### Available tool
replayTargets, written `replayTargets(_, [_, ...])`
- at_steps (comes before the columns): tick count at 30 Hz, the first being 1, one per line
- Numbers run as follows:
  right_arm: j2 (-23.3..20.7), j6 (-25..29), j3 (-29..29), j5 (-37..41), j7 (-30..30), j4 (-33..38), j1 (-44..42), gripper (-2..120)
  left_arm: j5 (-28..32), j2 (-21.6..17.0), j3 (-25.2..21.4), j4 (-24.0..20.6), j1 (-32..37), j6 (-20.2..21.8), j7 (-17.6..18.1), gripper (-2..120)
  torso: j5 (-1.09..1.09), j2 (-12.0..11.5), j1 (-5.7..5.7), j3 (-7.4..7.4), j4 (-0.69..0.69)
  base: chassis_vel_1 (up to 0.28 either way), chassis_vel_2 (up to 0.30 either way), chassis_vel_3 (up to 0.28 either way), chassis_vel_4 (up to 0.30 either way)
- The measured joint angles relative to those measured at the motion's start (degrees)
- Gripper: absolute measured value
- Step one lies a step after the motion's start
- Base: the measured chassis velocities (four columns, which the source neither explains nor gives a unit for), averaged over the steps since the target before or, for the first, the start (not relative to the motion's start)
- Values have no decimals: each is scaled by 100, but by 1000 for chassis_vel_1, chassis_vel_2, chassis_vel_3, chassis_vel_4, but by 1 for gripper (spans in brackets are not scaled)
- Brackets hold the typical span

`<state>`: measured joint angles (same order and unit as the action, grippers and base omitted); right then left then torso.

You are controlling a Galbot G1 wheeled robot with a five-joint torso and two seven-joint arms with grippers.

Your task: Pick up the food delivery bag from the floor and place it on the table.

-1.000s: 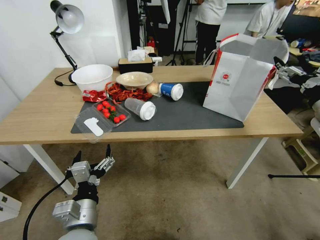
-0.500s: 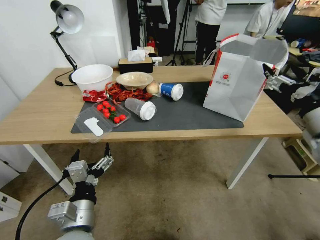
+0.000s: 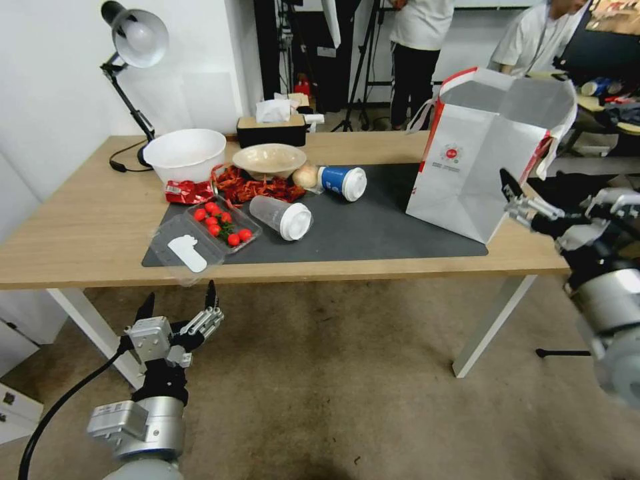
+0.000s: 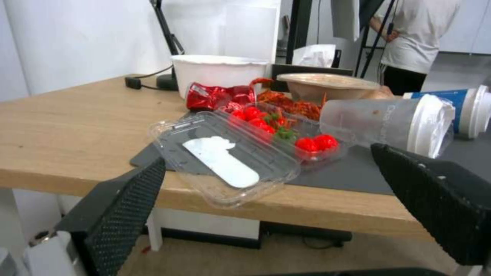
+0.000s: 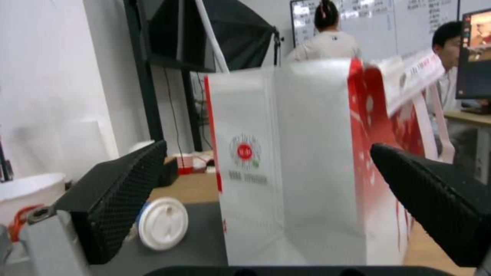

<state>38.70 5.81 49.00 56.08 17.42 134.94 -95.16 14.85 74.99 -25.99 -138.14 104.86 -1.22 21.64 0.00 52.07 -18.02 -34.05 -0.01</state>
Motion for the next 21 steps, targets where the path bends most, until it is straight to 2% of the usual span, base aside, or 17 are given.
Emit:
replayTargets(6, [307, 5, -32, -473, 1, 128, -384, 100, -23, -3, 14, 3, -23, 24, -15, 100, 0, 0, 0, 0, 1, 0, 0, 0, 0])
replayTargets(10, [633, 5, -120, -1072, 27, 245, -698, 100, -46, -4, 34, 17, -20, 23, -37, 100, 0, 0, 0, 0, -1, 0, 0, 0, 0])
replayTargets(13, [1032, 8, -212, -1613, 68, 352, -976, 100, -63, -2, 53, 29, -17, 6, -55, 100, -1, 0, 0, 0, -1, 0, 0, 0, 0])
replayTargets(14, [1032, 8, -212, -1613, 68, 352, -976, 100, -63, -2, 53, 29, -17, 6, -55, 100, -1, 0, 0, 0, -1, 0, 0, 0, 0])
replayTargets(16, [1370, 31, -280, -2026, 73, 445, -1191, 100, -81, -3, 68, 42, -6, -2, -73, 100, 0, 0, 0, 0, 0, 0, 0, 0, 0])
replayTargets(17, [1370, 31, -280, -2026, 73, 445, -1191, 100, -81, -3, 68, 42, -6, -2, -73, 100, 0, 0, 0, 0, 0, 0, 0, 0, 0])
replayTargets(20, [1815, 111, -481, -2604, 40, 526, -1443, 100, -116, -4, 102, 77, -2, -24, -85, 100, 0, 0, 1, 0, -1, 0, 0, 0, 0])
replayTargets(21, [1815, 111, -481, -2604, 40, 526, -1443, 100, -116, -4, 102, 77, -2, -24, -85, 100, 0, 0, 1, 0, -1, 0, 0, 0, 0])
